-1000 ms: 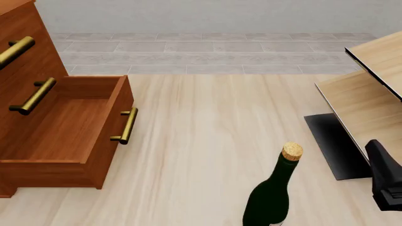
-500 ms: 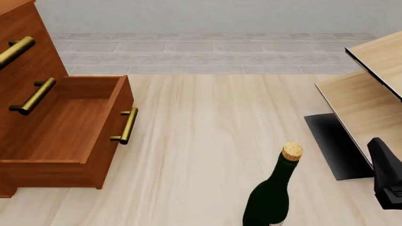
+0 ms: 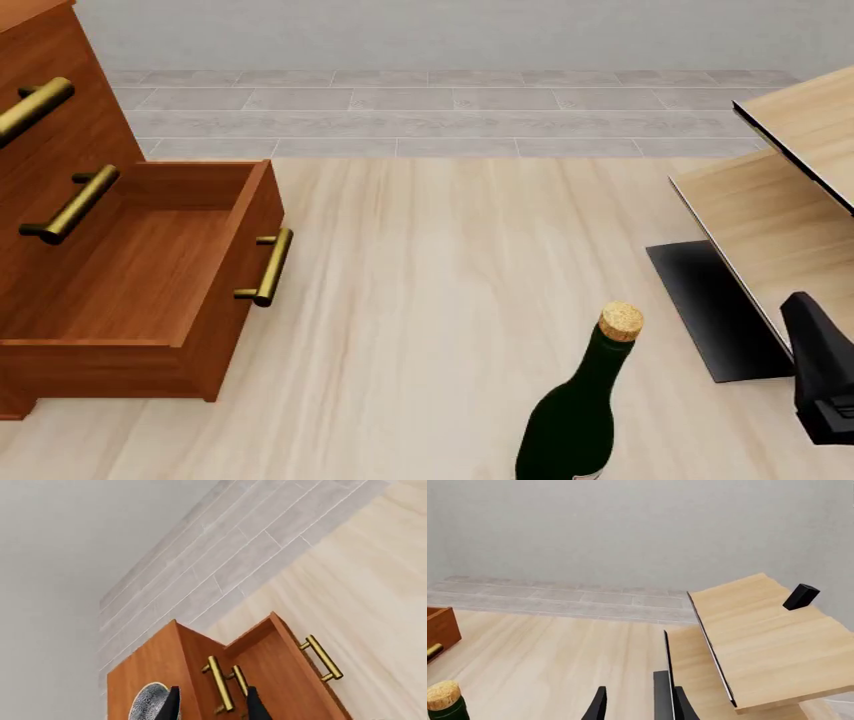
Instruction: Put the bowl on top of the cabinet.
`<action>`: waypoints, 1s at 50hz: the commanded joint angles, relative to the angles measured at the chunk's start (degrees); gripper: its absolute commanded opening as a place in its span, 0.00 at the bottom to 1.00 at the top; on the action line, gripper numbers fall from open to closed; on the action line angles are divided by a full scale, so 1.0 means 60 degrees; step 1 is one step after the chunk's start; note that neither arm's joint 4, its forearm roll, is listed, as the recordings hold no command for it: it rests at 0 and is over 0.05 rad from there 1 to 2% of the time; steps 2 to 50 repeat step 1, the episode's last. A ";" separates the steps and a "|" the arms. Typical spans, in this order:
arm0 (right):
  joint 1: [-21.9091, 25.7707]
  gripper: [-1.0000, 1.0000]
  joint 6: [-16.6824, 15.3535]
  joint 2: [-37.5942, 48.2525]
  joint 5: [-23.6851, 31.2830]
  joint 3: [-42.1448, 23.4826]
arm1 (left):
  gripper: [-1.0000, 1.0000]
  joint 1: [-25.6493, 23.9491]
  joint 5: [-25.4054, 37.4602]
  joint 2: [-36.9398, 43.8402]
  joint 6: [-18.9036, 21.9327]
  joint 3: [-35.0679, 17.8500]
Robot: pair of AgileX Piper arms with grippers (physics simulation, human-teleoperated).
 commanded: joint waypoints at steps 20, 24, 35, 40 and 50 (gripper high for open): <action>-0.0037 1.00 0.0013 0.0000 0.0011 -0.0017 | 1.00 -0.2696 0.0061 -0.0812 -0.0948 0.0516; -0.0037 1.00 0.0013 0.0000 0.0011 -0.0017 | 1.00 -0.2696 0.0061 -0.0812 -0.0948 0.0516; -0.0037 1.00 0.0013 0.0000 0.0011 -0.0017 | 1.00 -0.2696 0.0061 -0.0812 -0.0948 0.0516; -0.0037 1.00 0.0013 0.0000 0.0011 -0.0017 | 1.00 -0.2696 0.0061 -0.0812 -0.0948 0.0516; -0.0037 1.00 0.0013 0.0000 0.0011 -0.0017 | 1.00 -0.2696 0.0061 -0.0812 -0.0948 0.0516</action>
